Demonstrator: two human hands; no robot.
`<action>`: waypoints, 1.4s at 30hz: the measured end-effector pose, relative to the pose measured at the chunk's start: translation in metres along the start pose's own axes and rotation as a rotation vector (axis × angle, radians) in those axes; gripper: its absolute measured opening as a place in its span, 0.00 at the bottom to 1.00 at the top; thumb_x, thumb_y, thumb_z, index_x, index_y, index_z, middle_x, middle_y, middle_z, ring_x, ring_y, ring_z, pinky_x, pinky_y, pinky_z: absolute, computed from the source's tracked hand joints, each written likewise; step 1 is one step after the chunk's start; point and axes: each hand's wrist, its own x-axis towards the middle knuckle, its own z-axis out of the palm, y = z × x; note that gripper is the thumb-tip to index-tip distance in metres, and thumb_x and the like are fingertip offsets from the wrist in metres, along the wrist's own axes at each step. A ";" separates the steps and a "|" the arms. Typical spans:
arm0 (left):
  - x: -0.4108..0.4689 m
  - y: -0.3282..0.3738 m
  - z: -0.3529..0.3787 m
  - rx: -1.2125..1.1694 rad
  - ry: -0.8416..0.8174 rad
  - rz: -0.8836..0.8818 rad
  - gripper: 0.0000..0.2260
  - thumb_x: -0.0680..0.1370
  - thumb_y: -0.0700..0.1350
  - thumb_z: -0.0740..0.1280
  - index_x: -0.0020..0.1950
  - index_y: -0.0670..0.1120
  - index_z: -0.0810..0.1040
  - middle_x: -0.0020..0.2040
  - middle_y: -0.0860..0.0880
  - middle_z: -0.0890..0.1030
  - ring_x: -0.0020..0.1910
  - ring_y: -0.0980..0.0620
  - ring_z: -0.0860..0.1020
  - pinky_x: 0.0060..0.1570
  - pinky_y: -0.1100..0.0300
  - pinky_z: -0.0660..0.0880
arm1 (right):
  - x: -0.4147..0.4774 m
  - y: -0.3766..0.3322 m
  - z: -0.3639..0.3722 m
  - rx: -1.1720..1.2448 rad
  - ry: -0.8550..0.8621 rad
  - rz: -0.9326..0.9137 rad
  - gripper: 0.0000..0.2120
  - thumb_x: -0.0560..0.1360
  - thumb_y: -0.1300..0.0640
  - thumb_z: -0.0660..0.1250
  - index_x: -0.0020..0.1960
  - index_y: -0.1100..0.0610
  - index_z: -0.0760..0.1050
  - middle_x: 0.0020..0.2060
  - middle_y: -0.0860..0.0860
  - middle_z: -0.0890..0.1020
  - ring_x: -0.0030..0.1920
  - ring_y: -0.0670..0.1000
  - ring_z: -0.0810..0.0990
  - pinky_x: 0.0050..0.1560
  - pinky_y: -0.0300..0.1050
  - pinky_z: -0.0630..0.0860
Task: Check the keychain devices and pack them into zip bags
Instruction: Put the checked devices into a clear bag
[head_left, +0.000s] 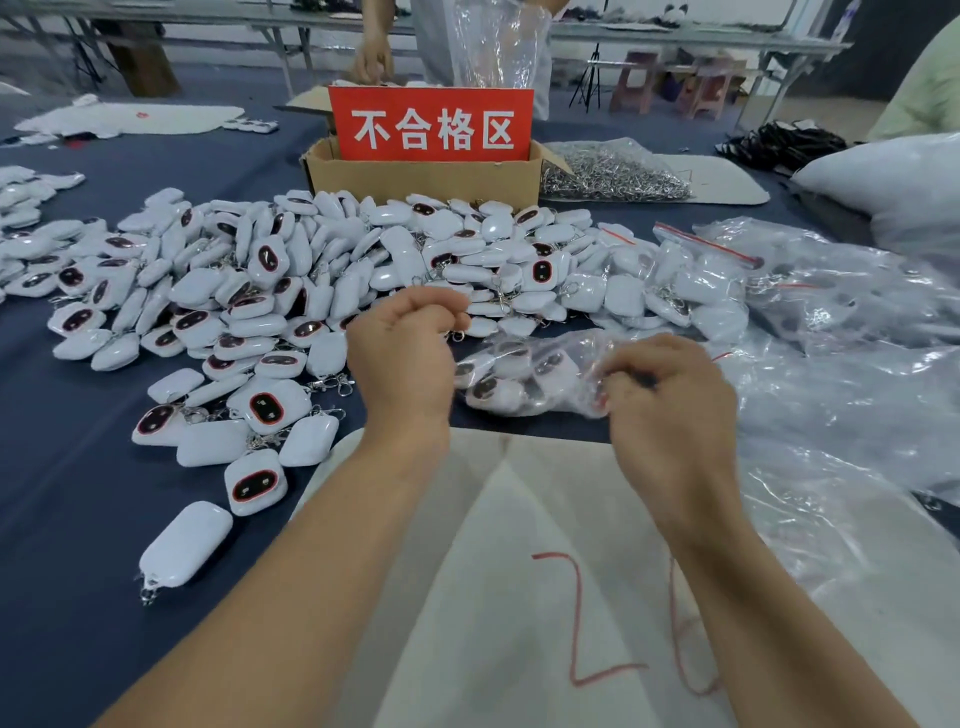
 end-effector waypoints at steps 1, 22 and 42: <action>0.005 0.000 -0.004 -0.028 0.035 -0.016 0.16 0.68 0.32 0.64 0.31 0.50 0.85 0.33 0.49 0.83 0.26 0.54 0.70 0.30 0.62 0.66 | 0.001 -0.002 -0.003 0.076 0.109 0.053 0.14 0.68 0.63 0.63 0.31 0.48 0.81 0.40 0.50 0.83 0.41 0.47 0.80 0.44 0.41 0.72; 0.065 -0.037 -0.049 1.271 -0.202 0.350 0.26 0.78 0.49 0.68 0.76 0.53 0.70 0.71 0.47 0.75 0.69 0.44 0.72 0.63 0.50 0.69 | -0.018 0.000 0.024 -0.426 -0.562 -0.349 0.28 0.83 0.45 0.62 0.82 0.42 0.60 0.78 0.37 0.64 0.73 0.38 0.48 0.73 0.36 0.44; 0.069 -0.039 -0.044 1.285 -0.304 0.487 0.18 0.79 0.44 0.66 0.69 0.50 0.77 0.63 0.46 0.77 0.61 0.42 0.76 0.58 0.52 0.68 | -0.017 0.002 0.021 -0.343 -0.595 -0.319 0.27 0.82 0.51 0.65 0.79 0.41 0.65 0.76 0.37 0.68 0.74 0.39 0.53 0.70 0.32 0.47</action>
